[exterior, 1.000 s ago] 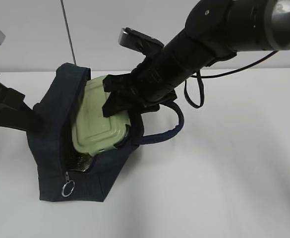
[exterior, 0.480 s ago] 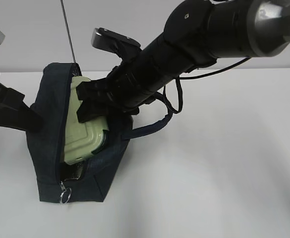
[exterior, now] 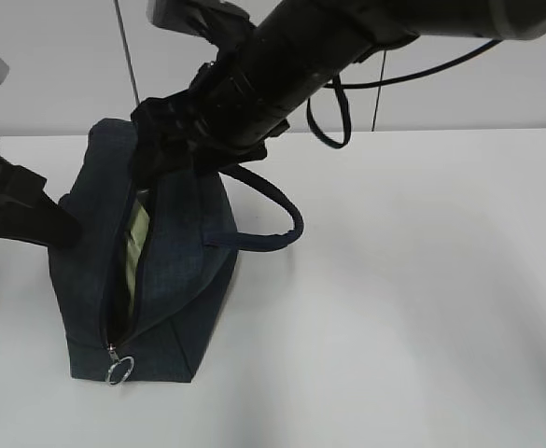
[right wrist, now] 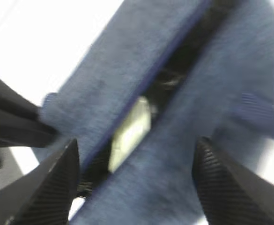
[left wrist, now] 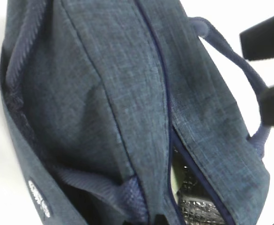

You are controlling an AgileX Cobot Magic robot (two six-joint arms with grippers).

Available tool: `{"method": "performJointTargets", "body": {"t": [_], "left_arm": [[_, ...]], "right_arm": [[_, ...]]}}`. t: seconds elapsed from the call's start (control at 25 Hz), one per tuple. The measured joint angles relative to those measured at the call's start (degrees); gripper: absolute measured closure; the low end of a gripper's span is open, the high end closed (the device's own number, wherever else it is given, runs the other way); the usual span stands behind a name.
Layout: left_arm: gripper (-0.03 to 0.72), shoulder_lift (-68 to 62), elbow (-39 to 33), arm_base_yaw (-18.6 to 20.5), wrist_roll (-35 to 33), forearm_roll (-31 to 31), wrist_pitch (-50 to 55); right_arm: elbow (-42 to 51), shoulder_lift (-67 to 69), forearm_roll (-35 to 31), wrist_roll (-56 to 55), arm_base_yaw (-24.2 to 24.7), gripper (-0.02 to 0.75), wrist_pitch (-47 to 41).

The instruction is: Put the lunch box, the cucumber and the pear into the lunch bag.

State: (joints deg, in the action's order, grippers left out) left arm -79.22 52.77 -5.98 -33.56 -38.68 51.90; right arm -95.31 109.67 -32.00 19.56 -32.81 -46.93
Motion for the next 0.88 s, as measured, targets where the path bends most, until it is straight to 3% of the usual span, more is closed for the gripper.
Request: {"method": "performJointTargets", "body": {"t": [0.16, 0.56, 0.68, 0.88], "left_arm": [[0.685, 0.0, 0.0, 0.0, 0.0, 0.0, 0.0], [0.685, 0.0, 0.0, 0.0, 0.0, 0.0, 0.0], [0.685, 0.0, 0.0, 0.0, 0.0, 0.0, 0.0], [0.685, 0.0, 0.0, 0.0, 0.0, 0.0, 0.0]], "right_arm": [[0.0, -0.27, 7.19, -4.41, 0.12, 0.181, -0.5], [0.0, 3.39, 7.73, -5.72, 0.12, 0.235, 0.82], [-0.22, 4.02, 7.51, -5.72, 0.12, 0.337, 1.45], [-0.37, 5.42, 7.3, -5.72, 0.12, 0.582, 1.91]]}}
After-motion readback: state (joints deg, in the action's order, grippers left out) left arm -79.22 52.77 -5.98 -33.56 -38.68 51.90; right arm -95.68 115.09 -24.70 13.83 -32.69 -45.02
